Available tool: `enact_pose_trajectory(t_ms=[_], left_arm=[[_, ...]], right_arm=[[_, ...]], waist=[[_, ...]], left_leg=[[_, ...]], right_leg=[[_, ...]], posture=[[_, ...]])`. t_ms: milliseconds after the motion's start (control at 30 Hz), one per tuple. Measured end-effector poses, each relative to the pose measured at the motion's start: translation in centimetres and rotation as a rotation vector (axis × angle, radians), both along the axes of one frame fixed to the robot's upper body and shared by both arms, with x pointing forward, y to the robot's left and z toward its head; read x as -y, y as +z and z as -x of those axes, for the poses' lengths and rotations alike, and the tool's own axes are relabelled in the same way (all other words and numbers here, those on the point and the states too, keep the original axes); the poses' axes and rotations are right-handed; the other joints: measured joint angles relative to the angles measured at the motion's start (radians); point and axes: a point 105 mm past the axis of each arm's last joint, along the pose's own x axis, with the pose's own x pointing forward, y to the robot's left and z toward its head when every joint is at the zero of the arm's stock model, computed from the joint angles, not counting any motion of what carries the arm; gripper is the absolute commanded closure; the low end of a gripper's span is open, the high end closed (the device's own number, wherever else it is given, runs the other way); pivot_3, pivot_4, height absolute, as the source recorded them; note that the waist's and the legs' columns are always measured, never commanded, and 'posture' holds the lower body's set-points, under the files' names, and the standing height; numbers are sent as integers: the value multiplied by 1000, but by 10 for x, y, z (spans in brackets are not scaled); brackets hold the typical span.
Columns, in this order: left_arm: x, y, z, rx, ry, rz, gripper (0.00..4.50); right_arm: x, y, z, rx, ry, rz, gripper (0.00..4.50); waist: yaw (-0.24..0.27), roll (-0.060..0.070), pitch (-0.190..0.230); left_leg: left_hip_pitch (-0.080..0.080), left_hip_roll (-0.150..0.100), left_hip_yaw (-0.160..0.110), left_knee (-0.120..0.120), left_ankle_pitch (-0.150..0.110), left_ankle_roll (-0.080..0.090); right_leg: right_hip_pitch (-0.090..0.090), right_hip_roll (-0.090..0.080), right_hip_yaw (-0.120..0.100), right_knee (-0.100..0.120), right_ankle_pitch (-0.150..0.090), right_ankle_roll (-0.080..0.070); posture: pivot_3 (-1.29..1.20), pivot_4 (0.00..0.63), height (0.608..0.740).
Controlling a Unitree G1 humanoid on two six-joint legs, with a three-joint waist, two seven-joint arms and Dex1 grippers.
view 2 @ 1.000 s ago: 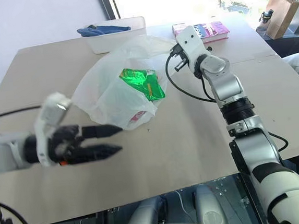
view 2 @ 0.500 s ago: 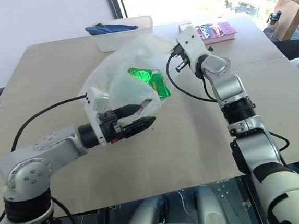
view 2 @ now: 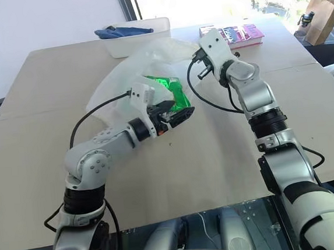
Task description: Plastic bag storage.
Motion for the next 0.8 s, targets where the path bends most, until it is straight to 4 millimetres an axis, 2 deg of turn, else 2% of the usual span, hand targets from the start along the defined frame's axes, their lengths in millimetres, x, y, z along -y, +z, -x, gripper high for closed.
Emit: enact_pose_trajectory(t_ms=[100, 200, 267, 367, 467, 600, 700, 800], left_arm=[[-10, 6, 14, 92, -11, -119, 26], [-27, 7, 33, 69, -62, -66, 26], [-44, 9, 38, 7, -59, 26, 26], [-56, 21, 39, 8, -37, 93, 26], [-70, 28, 25, 6, 59, 99, 26], [-71, 20, 21, 2, 85, 17, 26], [-69, 7, 20, 31, 65, -201, 26], [-54, -3, 18, 53, -2, -330, 26]], right_arm=[[1, -1, 0, -3, -3, 0, 4500], [-1, -4, -2, -17, -3, -3, 4500], [-3, -7, -3, -31, 1, -8, 4500], [-9, -6, -2, -30, 15, -17, 4500], [-19, 6, 0, -14, 39, -30, 4500], [-21, 13, 4, -9, 47, -38, 4500], [-21, 15, 6, -15, 49, -38, 4500], [-20, 15, 6, -22, 45, -37, 4500]], waist=[[-2, 0, 0], [-4, 0, 0], [0, 0, 0], [5, 0, 0], [6, 0, 0], [4, 0, 0], [1, 0, 0], [3, 0, 0]], left_leg=[[0, 0, 1, -1, 0, 0], [0, 0, 0, -2, 0, 0], [0, 0, 0, -1, 0, 0], [0, 0, 0, -1, 0, 0], [0, 0, -1, 0, 0, 0], [0, 0, -1, -1, 0, 0], [1, 0, 0, -3, 0, 0], [0, 0, 0, -3, 0, 0]], right_leg=[[-1, 0, 1, -1, 0, 0], [-1, 0, 1, 0, 0, 0], [-1, 0, 0, 0, 0, 0], [0, 0, 0, -1, 0, 0], [0, 0, -1, -1, 0, 0], [0, 0, -1, -1, 0, 0], [-1, 0, 0, -1, 0, 0], [-1, 0, 0, -1, 0, 0]], posture=[[0, 150, 740], [0, 150, 740], [0, 150, 740], [0, 150, 740], [0, 150, 740], [0, 150, 740], [0, 150, 740], [0, 150, 740]])
